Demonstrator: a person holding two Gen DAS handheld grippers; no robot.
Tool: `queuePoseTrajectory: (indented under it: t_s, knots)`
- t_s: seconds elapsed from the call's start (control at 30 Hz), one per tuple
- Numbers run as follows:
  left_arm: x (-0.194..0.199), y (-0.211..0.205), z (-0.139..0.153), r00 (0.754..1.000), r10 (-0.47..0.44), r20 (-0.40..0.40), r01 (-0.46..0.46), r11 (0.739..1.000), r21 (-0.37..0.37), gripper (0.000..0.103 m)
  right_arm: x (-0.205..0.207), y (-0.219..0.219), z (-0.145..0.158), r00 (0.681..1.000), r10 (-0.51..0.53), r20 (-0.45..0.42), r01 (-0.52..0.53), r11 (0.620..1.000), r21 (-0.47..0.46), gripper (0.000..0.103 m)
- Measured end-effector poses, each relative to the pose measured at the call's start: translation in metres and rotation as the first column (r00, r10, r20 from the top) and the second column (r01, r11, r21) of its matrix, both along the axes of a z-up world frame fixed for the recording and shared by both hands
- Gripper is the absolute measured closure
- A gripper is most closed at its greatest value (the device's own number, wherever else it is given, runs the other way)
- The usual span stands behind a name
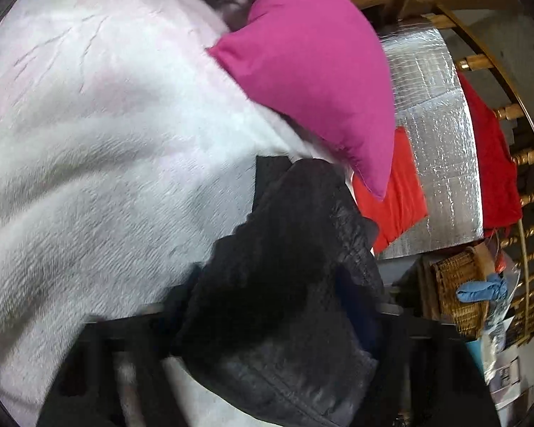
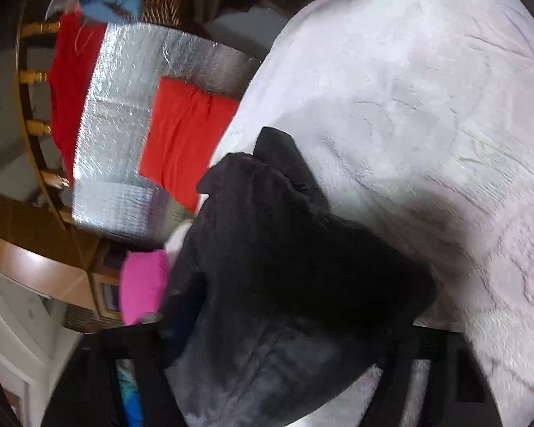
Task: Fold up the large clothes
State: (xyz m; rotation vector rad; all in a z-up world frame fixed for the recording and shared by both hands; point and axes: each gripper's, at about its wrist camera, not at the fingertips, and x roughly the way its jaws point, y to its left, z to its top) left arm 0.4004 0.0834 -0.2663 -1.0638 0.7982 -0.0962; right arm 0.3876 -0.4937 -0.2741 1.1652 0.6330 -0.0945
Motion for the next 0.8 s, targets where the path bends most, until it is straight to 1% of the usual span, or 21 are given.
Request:
queuePoseTrajectory:
  t_s: [0.03,0.07,0.1,0.13,0.17,0.23,0.3,0.33,0.37,0.43,0.47,0.5,0.53,0.57,0.6,0.63,0.67,0.7,0.73,0.77,0.8]
  knots:
    - [0.0,0.0,0.002,1.0,-0.002,0.004,0.002,1.0,0.012,0.058,-0.002,-0.001,0.0,1.0,-0.006,0.004,0.006,1.0,0.009,0.059]
    - [0.004,-0.001,0.002,1.0,0.0,0.012,0.0,1.0,0.012,0.068,-0.003,-0.001,0.004,1.0,-0.006,0.013,0.006,1.0,0.009,0.064]
    - [0.001,0.004,0.006,1.0,0.002,0.031,-0.002,1.0,0.005,0.072,-0.005,0.001,0.01,1.0,-0.002,0.02,0.002,1.0,-0.01,0.068]
    - [0.0,0.005,0.01,0.999,0.0,0.044,-0.001,1.0,0.006,0.078,-0.008,0.004,0.017,1.0,0.005,0.029,-0.003,0.999,-0.044,0.069]
    - [-0.002,0.006,0.014,0.998,-0.002,0.057,0.001,1.0,0.013,0.081,-0.013,0.008,0.026,0.999,0.014,0.041,-0.011,0.997,-0.082,0.07]
    - [-0.008,0.006,0.03,0.996,-0.014,0.089,0.009,0.998,0.06,0.083,-0.026,0.015,0.036,0.998,0.025,0.053,-0.019,0.994,-0.103,0.071]
    - [-0.018,0.008,0.044,0.993,-0.034,0.114,0.022,0.994,0.103,0.084,-0.039,0.017,0.041,0.998,0.027,0.05,-0.022,0.996,-0.088,0.071]
    - [-0.02,0.008,0.048,0.992,-0.046,0.116,0.032,0.993,0.118,0.084,-0.053,0.018,0.044,0.999,0.029,0.044,-0.025,0.997,-0.079,0.071]
    - [-0.026,0.009,0.051,0.992,-0.062,0.111,0.047,0.99,0.133,0.084,-0.063,0.019,0.046,0.999,0.032,0.04,-0.029,0.996,-0.082,0.071]
    - [-0.043,0.012,0.053,0.99,-0.127,0.06,0.114,0.976,0.185,0.083,-0.085,0.021,0.051,0.999,0.041,0.026,-0.038,0.993,-0.108,0.071]
    - [-0.051,0.013,0.049,0.987,-0.162,0.022,0.154,0.965,0.214,0.079,-0.091,0.02,0.05,0.999,0.043,0.008,-0.042,0.992,-0.117,0.071]
    - [-0.054,0.015,0.044,0.984,-0.176,-0.013,0.174,0.957,0.231,0.074,-0.099,0.018,0.042,0.998,0.05,-0.026,-0.053,0.992,-0.116,0.068]
    - [-0.057,0.02,0.037,0.982,-0.176,-0.072,0.189,0.949,0.253,0.064,-0.102,0.017,0.033,0.995,0.065,-0.078,-0.073,0.992,-0.102,0.065]
    - [-0.06,0.027,0.032,0.98,-0.169,-0.105,0.192,0.946,0.262,0.058,-0.103,0.013,0.019,0.986,0.084,-0.143,-0.093,0.994,-0.062,0.057]
    - [-0.061,0.037,0.029,0.979,-0.165,-0.119,0.19,0.949,0.252,0.053,-0.106,0.009,0.011,0.981,0.083,-0.174,-0.088,0.996,-0.018,0.045]
    - [-0.062,0.048,0.028,0.98,-0.162,-0.119,0.186,0.955,0.229,0.044,-0.114,0.004,0.01,0.982,0.08,-0.172,-0.077,0.997,0.028,0.045]
    - [-0.065,0.058,0.033,0.983,-0.144,-0.117,0.168,0.959,0.228,0.041,-0.118,0.002,0.015,0.982,0.082,-0.17,-0.079,0.997,0.022,0.045]
    - [-0.068,0.064,0.038,0.987,-0.122,-0.109,0.145,0.959,0.245,0.041,-0.125,0.001,0.026,0.983,0.079,-0.167,-0.084,0.996,-0.021,0.044]
    - [-0.074,0.072,0.05,0.995,-0.058,-0.076,0.079,0.948,0.308,0.04,-0.133,0.002,0.037,0.984,0.072,-0.164,-0.085,0.994,-0.074,0.043]
    - [-0.077,0.075,0.06,0.999,-0.02,-0.042,0.034,0.932,0.361,0.035,-0.142,0.004,0.049,0.984,0.061,-0.17,-0.084,0.988,-0.131,0.041]
    - [-0.081,0.074,0.072,1.0,0.003,0.001,-0.003,0.908,0.418,0.032,-0.149,0.007,0.061,0.982,0.043,-0.183,-0.079,0.978,-0.193,0.041]
